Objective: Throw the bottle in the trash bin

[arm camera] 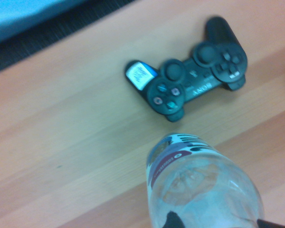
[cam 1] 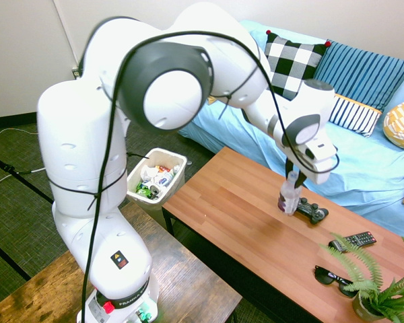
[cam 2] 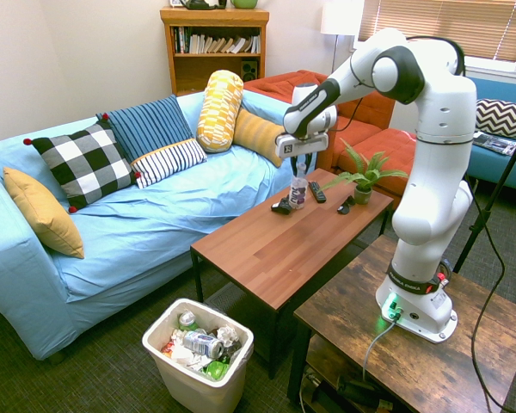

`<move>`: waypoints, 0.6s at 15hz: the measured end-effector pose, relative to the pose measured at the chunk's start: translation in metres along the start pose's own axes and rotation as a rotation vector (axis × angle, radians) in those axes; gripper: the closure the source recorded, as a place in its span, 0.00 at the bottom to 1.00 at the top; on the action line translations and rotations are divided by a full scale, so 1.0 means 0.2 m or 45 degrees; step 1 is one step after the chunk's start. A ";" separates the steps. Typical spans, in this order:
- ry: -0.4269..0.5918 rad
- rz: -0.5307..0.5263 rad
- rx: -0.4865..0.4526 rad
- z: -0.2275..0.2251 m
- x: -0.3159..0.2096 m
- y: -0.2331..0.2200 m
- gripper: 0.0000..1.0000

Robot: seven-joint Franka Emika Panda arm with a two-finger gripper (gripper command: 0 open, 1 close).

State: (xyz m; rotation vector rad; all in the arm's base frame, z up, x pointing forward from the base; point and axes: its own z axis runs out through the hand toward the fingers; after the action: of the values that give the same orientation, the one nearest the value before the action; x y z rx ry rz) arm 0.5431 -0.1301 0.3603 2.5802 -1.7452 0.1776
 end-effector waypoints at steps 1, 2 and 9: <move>0.026 -0.035 0.034 -0.15 -0.12 -0.07 1.00; 0.055 -0.067 0.065 -0.29 -0.27 -0.15 1.00; 0.148 -0.306 0.137 -0.41 -1.66 -0.58 1.00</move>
State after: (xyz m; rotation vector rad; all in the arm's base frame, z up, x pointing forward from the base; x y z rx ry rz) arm 0.5209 0.2266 0.4126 2.7628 -1.4115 0.4161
